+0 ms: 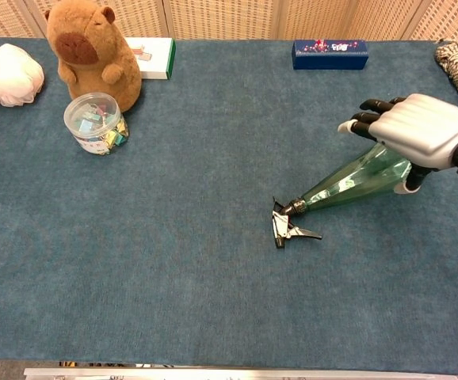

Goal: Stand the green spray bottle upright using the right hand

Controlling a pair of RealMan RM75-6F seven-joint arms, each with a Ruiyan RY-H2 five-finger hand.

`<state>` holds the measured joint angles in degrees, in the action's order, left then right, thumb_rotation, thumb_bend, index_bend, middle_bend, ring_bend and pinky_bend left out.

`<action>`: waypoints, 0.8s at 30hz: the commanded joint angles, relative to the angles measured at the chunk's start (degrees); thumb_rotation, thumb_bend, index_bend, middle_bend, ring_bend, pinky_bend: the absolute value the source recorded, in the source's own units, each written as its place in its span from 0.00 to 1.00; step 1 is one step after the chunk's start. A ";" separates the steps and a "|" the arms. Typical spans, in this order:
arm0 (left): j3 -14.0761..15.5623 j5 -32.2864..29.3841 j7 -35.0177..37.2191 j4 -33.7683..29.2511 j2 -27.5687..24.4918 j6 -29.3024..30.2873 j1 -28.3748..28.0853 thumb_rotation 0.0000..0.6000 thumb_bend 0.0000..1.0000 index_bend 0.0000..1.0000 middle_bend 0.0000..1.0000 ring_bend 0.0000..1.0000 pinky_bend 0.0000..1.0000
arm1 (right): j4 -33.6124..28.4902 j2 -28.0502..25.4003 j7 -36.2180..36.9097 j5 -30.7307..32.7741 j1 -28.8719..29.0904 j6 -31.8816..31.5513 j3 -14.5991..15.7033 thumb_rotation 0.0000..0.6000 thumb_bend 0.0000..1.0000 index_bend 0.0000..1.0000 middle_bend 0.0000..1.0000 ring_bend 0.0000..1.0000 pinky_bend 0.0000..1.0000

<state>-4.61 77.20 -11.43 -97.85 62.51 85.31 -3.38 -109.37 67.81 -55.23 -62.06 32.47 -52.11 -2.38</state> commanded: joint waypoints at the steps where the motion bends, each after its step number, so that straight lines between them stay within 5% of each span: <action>1: 0.00 -0.18 -0.14 -0.08 -0.09 -0.07 0.02 1.00 0.00 0.46 0.46 0.30 0.34 | 1.34 1.51 -1.36 2.10 1.72 0.80 1.08 1.00 0.00 0.14 0.18 0.04 0.22; 24: -0.24 -0.58 0.34 -0.85 -1.04 0.54 0.43 1.00 0.00 0.47 0.46 0.30 0.34 | 5.70 7.59 -6.06 12.51 10.01 -0.49 5.26 1.00 0.00 0.16 0.19 0.05 0.22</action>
<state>-4.86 76.60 -11.10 -98.70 61.49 85.84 -2.96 -103.86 75.20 -61.25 -49.76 42.26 -52.57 2.71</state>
